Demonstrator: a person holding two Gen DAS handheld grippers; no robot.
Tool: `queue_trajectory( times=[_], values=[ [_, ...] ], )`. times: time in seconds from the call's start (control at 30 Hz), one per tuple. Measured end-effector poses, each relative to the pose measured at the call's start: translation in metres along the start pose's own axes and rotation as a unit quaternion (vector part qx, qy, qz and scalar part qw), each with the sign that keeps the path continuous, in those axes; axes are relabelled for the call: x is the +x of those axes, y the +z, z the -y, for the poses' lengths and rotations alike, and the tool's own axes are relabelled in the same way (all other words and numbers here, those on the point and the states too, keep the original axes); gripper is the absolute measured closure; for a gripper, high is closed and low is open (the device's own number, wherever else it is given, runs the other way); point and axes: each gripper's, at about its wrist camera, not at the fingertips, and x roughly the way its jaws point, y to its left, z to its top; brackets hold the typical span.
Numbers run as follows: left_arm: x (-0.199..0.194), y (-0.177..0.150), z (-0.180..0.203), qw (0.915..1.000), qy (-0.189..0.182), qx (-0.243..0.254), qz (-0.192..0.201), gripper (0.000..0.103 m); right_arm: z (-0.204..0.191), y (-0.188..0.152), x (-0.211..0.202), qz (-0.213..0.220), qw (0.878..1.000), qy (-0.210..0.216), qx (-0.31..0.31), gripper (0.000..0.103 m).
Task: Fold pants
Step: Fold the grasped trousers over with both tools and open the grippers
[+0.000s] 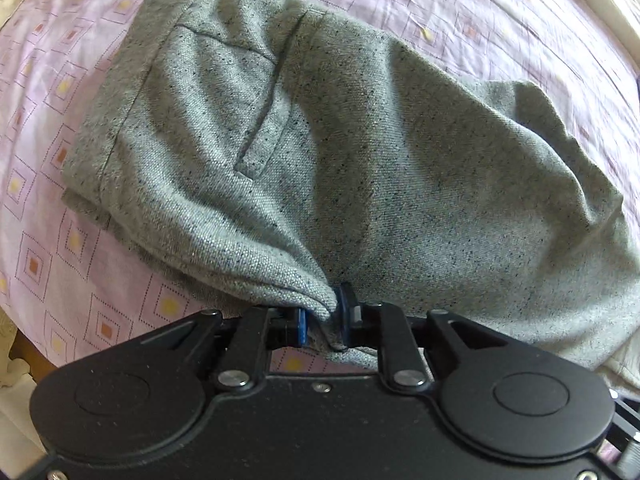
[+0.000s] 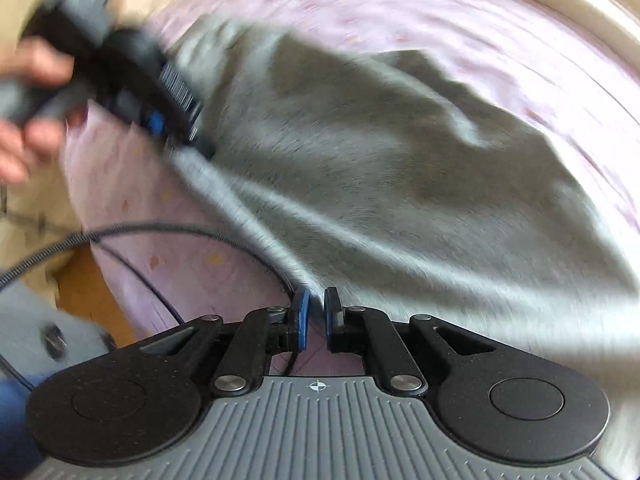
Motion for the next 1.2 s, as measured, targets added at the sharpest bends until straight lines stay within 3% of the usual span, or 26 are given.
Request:
queue_trajectory(
  times=[0.1, 0.17, 0.23, 0.3, 0.37, 0.47, 0.57, 0.63, 0.9, 1.03, 1.2],
  values=[
    [0.004, 0.01, 0.002, 0.9999, 0.001, -0.01, -0.009, 0.077, 0.027, -0.017, -0.033, 0.043, 0.991, -0.035, 0.119, 0.095],
    [0.008, 0.017, 0.004, 0.9998, 0.006, -0.013, -0.013, 0.077, 0.051, -0.039, -0.059, 0.074, 0.971, -0.084, 0.213, 0.095],
    [0.011, 0.021, 0.009, 0.9998, 0.015, -0.009, -0.013, 0.076, 0.082, -0.065, -0.083, 0.106, 0.936, -0.133, 0.307, 0.095],
    [0.012, 0.022, 0.016, 0.9996, 0.025, -0.008, -0.009, 0.076, 0.115, -0.095, -0.101, 0.129, 0.894, -0.183, 0.389, 0.093],
    [0.013, 0.024, 0.022, 0.9992, 0.037, -0.012, -0.004, 0.075, 0.148, -0.123, -0.116, 0.144, 0.854, -0.221, 0.449, 0.084],
    [0.015, 0.023, 0.03, 0.9981, 0.054, -0.028, 0.009, 0.075, 0.195, -0.161, -0.127, 0.161, 0.795, -0.257, 0.526, 0.082],
    [0.016, 0.021, 0.037, 0.9967, 0.067, -0.041, 0.02, 0.075, 0.237, -0.196, -0.137, 0.168, 0.752, -0.281, 0.572, 0.081],
    [0.015, 0.02, 0.04, 0.9959, 0.073, -0.048, 0.025, 0.073, 0.258, -0.214, -0.139, 0.171, 0.732, -0.286, 0.594, 0.078],
    [-0.02, -0.005, 0.044, 0.9906, 0.092, -0.087, 0.053, 0.068, 0.298, -0.247, -0.13, 0.175, 0.702, -0.256, 0.641, 0.075],
    [-0.041, -0.021, 0.062, 0.9868, 0.111, -0.077, 0.089, 0.07, 0.307, -0.25, -0.128, 0.177, 0.704, -0.241, 0.644, 0.075],
    [-0.065, -0.039, 0.126, 0.9848, 0.099, 0.013, 0.142, 0.068, 0.317, -0.251, -0.128, 0.169, 0.712, -0.229, 0.642, 0.075]
  ],
)
